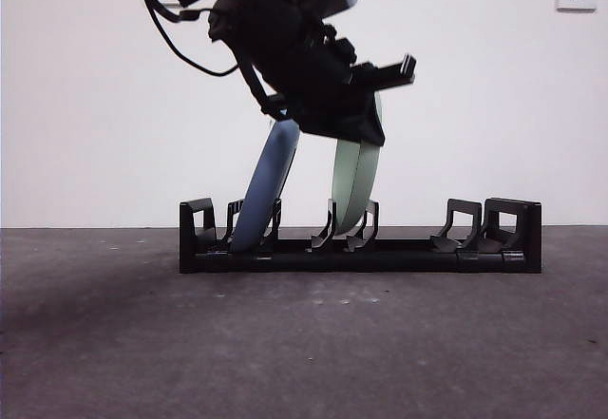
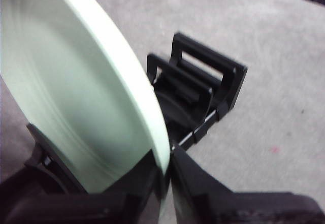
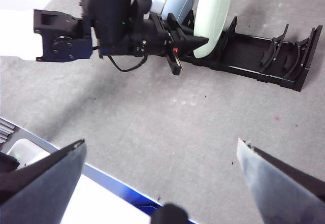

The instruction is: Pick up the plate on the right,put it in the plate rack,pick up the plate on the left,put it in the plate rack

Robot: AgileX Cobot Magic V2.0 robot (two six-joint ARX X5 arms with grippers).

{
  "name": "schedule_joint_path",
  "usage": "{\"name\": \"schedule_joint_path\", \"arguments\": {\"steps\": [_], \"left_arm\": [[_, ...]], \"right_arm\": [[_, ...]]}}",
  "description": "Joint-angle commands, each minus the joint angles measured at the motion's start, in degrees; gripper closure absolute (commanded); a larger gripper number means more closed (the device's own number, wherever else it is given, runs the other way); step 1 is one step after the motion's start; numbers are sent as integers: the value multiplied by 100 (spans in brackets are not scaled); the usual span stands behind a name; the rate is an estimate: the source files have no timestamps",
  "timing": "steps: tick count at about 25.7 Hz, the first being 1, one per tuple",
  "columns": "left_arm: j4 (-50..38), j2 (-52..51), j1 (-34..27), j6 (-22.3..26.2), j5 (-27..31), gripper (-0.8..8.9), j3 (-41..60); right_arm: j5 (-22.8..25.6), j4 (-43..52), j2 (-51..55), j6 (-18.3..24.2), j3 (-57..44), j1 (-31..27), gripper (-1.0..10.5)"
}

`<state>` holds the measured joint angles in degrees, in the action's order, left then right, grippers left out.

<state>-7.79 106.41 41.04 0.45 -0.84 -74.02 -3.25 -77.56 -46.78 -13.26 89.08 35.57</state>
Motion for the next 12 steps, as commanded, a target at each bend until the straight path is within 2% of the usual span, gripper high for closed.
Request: {"name": "schedule_joint_path", "arguments": {"steps": [1, 7, 8, 10, 11, 12], "left_arm": [[55, 168, -52, 127, 87, 822, 44], [74, 229, -57, 129, 83, 802, 44], [90, 227, -61, 127, 46, 740, 42], [107, 227, -61, 127, -24, 499, 42], [105, 225, -61, 127, -138, 428, 42], [103, 223, -55, 127, -247, 430, 42]], "right_arm": [[4, -149, 17, -68, -37, 9, 442], [2, -149, 20, -68, -37, 9, 442], [2, -149, 17, -68, -37, 9, 442], [2, -149, 20, -66, -37, 9, 442], [2, -149, 20, -63, -37, 9, 442], [2, -149, 17, -61, -37, 9, 442]]}}
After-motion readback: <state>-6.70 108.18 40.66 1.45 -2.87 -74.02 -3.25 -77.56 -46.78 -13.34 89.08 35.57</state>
